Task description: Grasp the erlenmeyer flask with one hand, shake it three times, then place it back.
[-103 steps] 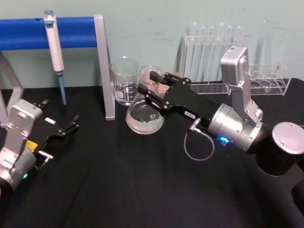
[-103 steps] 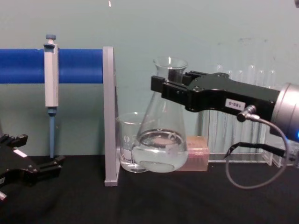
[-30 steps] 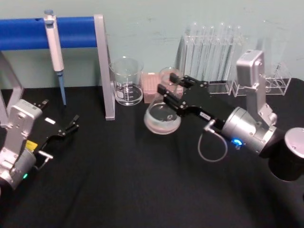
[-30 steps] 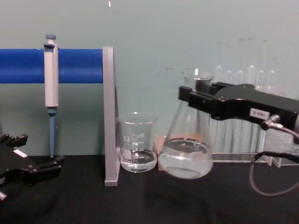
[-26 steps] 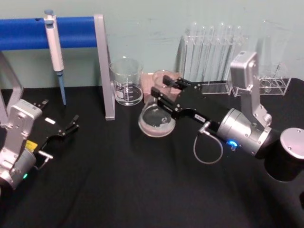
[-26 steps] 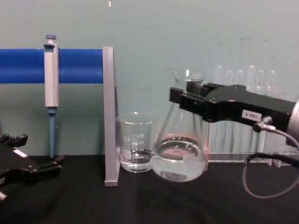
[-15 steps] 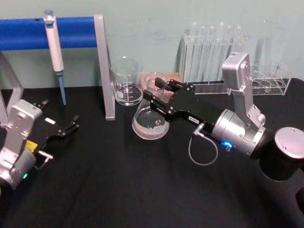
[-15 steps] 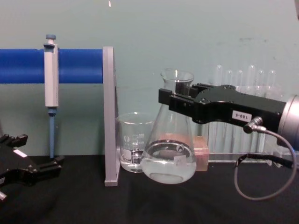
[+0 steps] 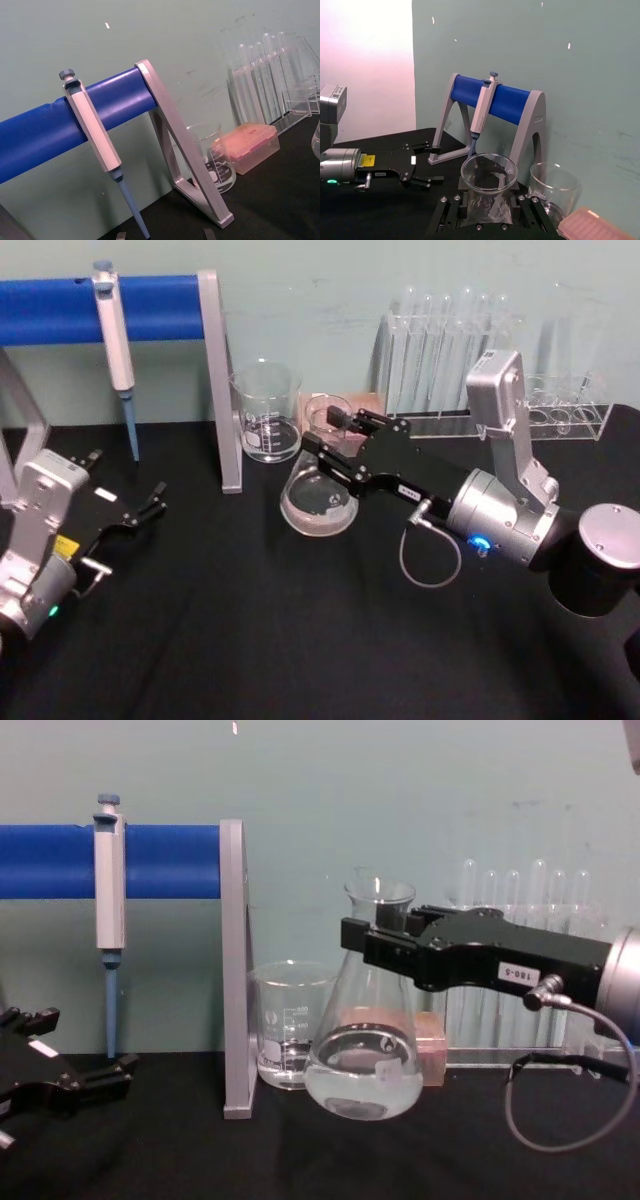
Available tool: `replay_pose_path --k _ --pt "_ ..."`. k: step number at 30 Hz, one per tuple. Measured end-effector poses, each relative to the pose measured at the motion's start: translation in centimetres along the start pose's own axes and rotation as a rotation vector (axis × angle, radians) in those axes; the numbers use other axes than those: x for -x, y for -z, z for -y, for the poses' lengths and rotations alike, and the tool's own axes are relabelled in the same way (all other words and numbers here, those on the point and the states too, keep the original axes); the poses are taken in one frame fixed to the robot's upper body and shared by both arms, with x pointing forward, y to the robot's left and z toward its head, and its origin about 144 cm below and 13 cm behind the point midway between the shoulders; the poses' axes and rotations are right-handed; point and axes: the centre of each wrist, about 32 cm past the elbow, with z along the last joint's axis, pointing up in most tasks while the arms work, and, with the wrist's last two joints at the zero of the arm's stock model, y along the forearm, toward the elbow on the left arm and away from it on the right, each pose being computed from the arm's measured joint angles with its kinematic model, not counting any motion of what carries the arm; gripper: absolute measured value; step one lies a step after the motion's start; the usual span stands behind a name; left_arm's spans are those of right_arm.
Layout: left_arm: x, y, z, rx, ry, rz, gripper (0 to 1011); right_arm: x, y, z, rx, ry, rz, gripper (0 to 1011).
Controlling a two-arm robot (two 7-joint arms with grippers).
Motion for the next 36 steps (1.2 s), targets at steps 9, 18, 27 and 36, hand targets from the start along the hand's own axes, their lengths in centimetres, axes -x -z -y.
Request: replay_pose_path --k 9,18,27,36 --pt "0.0 0.0 0.0 0.0 0.0 0.0 1001 -0.2 0.1 0.3 0.005 -0.001 0.0 456" --pt "0.0 0.0 0.0 0.0 0.0 0.0 1001 -0.3 0.4 0.4 0.011 -0.011 -0.007 456" --pt "0.0 0.0 0.0 0.0 0.0 0.0 1001 -0.3 0.7 0.6 0.021 -0.017 -0.013 456" --pt "0.0 0.0 0.0 0.0 0.0 0.0 1001 -0.3 1.6 0.8 0.052 -0.023 -0.017 456"
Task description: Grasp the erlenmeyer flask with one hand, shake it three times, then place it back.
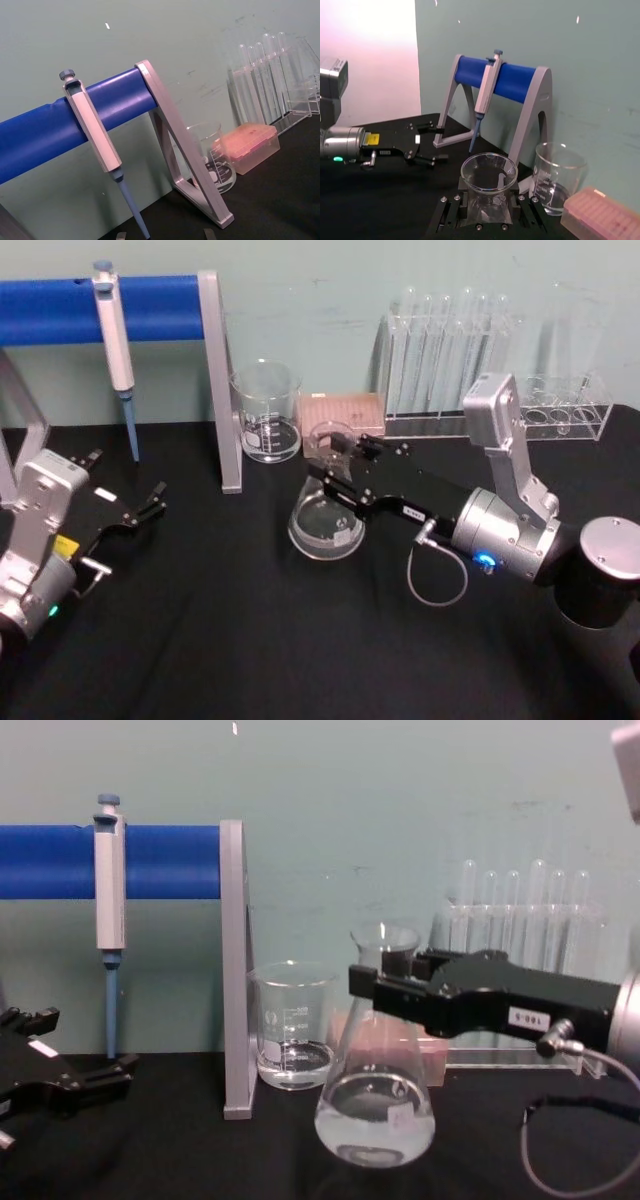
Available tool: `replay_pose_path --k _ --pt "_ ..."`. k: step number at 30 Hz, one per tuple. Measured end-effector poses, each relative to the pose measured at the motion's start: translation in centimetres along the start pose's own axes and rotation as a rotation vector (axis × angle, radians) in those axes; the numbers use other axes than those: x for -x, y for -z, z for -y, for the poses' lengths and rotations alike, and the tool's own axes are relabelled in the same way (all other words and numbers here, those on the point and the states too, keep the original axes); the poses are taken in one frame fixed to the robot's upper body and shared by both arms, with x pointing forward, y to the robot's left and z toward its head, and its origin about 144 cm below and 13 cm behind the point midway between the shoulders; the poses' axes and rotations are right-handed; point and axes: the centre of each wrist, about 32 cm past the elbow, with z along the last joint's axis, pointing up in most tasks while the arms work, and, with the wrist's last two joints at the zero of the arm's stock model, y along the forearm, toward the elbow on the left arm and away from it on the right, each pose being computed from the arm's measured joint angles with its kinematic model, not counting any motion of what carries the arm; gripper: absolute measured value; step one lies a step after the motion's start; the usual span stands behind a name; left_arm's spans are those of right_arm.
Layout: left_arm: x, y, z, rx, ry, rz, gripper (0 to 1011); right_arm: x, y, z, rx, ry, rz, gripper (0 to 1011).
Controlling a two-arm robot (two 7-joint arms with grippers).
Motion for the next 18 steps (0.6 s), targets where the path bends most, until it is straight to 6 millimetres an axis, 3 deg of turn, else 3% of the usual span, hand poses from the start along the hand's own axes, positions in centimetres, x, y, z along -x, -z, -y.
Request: replay_pose_path --k 18 --pt "0.0 0.0 0.0 0.0 0.0 0.0 1001 -0.1 1.8 0.6 0.061 -0.013 -0.017 456"
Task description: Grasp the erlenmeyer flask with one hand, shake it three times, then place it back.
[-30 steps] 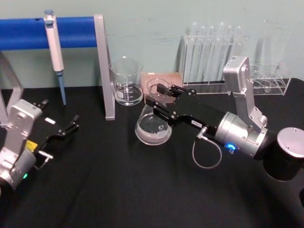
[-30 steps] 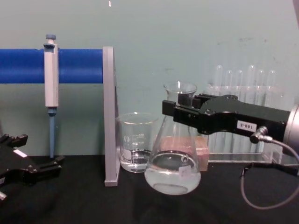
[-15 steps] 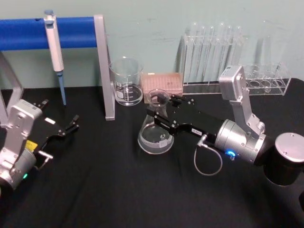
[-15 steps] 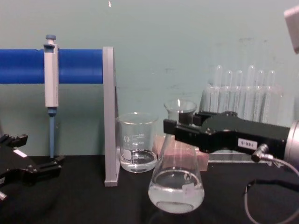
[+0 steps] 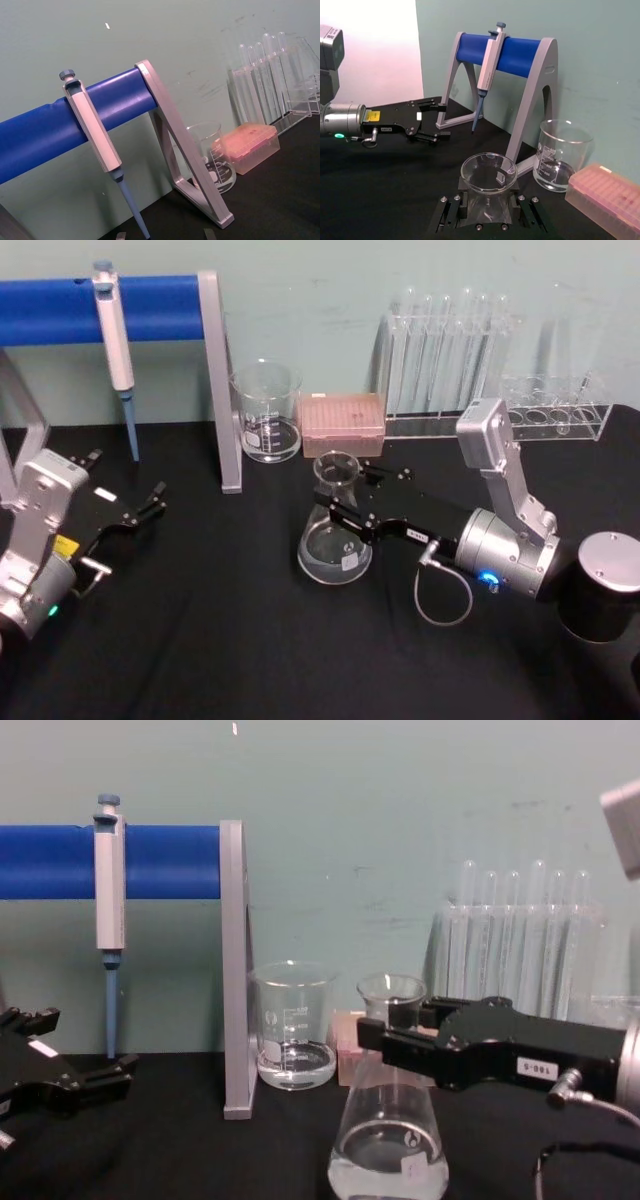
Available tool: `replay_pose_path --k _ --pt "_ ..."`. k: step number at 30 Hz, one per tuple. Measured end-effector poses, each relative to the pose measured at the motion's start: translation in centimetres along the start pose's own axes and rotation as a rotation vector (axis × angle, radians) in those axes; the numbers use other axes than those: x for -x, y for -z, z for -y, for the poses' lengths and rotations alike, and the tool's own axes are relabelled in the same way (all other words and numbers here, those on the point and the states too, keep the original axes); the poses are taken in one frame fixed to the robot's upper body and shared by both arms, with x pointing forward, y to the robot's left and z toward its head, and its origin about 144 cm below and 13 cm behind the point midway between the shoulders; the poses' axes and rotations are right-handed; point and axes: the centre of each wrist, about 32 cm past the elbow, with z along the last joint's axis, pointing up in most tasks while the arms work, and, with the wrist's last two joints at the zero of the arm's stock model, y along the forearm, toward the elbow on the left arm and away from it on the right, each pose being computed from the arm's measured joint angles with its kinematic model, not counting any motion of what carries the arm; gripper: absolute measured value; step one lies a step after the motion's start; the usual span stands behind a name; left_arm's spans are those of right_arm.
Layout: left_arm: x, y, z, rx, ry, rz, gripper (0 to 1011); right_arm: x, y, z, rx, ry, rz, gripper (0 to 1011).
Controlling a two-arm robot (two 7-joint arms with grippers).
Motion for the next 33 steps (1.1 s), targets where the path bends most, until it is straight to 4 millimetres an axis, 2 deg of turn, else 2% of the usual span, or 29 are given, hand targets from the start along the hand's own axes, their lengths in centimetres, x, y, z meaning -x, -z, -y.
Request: replay_pose_path --k 33 --pt "0.0 0.0 0.0 0.0 0.0 0.0 1001 -0.02 0.99 -0.31 0.023 -0.034 -0.041 456"
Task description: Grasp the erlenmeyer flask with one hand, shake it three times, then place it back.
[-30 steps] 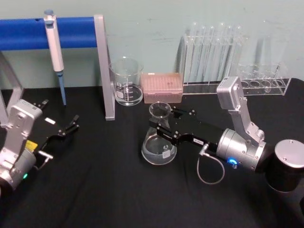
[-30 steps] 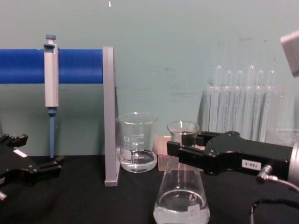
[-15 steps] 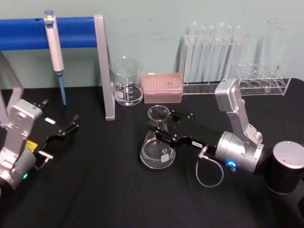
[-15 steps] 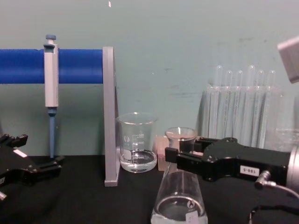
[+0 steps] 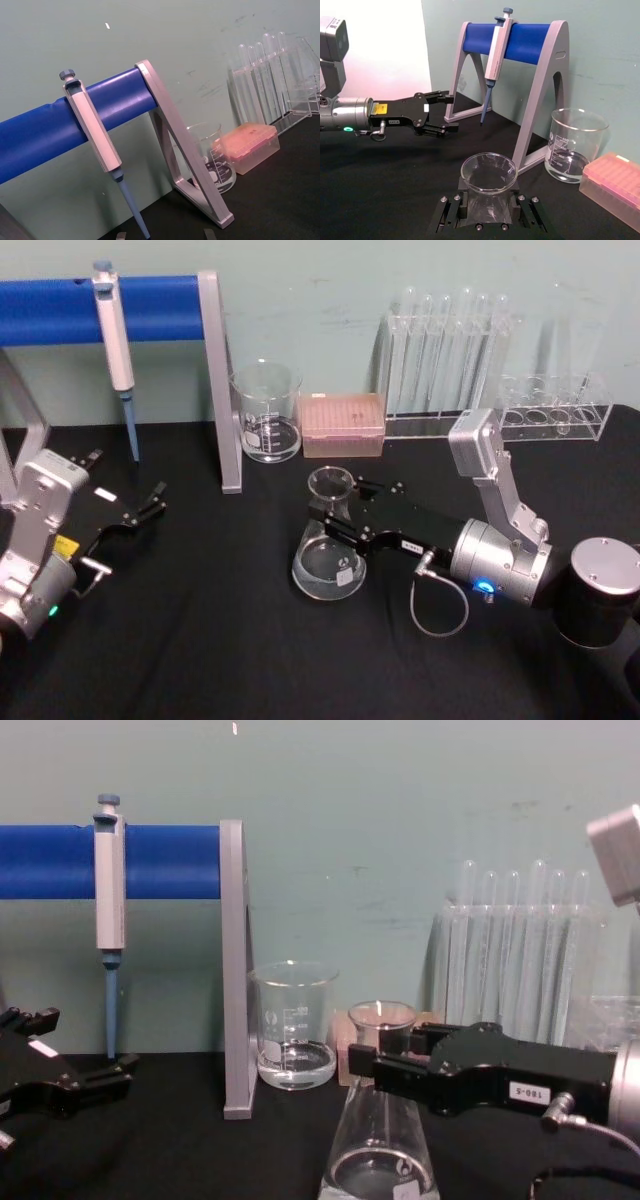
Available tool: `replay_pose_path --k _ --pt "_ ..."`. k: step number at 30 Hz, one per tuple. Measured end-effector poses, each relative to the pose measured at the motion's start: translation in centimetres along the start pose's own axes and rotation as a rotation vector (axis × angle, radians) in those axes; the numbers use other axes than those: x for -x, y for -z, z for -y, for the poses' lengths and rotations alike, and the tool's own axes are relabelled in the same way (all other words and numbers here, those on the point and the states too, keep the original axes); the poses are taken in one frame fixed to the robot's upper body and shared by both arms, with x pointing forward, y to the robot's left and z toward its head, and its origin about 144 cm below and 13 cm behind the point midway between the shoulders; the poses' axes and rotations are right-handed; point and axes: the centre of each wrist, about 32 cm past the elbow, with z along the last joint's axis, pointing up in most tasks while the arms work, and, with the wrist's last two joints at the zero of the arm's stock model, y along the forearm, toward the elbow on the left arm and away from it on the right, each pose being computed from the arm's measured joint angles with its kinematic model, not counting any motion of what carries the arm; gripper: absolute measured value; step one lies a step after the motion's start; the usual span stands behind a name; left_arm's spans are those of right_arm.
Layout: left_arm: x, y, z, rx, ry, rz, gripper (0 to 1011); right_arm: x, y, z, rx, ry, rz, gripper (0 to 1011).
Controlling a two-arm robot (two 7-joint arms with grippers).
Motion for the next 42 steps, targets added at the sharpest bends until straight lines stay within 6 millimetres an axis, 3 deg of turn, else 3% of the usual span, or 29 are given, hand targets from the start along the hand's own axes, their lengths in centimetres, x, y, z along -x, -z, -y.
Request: replay_pose_path --k 42 --pt "0.0 0.0 0.0 0.0 0.0 0.0 1001 -0.42 0.93 -0.34 0.025 -0.013 -0.039 456"
